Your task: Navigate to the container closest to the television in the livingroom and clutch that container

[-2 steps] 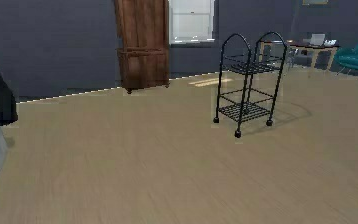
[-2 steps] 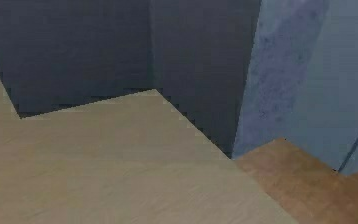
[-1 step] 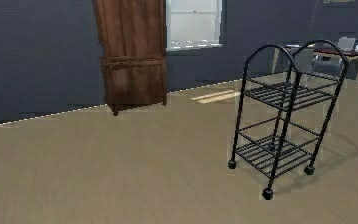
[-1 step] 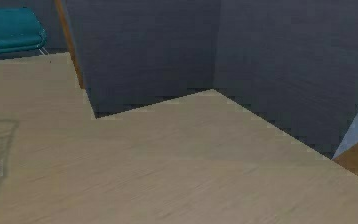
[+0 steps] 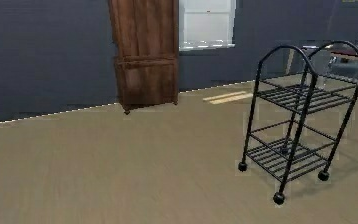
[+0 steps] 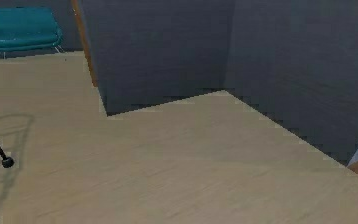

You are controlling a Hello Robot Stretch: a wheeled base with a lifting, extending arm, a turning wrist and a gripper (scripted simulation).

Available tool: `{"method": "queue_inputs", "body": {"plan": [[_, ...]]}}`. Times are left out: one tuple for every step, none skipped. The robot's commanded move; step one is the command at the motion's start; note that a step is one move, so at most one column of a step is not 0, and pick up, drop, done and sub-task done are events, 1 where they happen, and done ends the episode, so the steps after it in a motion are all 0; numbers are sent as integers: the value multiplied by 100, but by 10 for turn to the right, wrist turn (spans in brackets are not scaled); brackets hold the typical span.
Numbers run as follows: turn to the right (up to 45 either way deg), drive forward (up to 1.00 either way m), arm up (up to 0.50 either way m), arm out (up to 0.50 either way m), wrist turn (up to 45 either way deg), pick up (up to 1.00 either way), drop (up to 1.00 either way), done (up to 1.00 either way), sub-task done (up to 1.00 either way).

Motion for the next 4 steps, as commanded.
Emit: {"method": "queue_inputs", "body": {"plan": [[0,100,0,0,0,0,0,0,0],[0,65,0,0,0,0,0,0,0],[150,0,0,0,0,0,0,0,0],[0,45,0,0,0,0,0,0,0]]}}
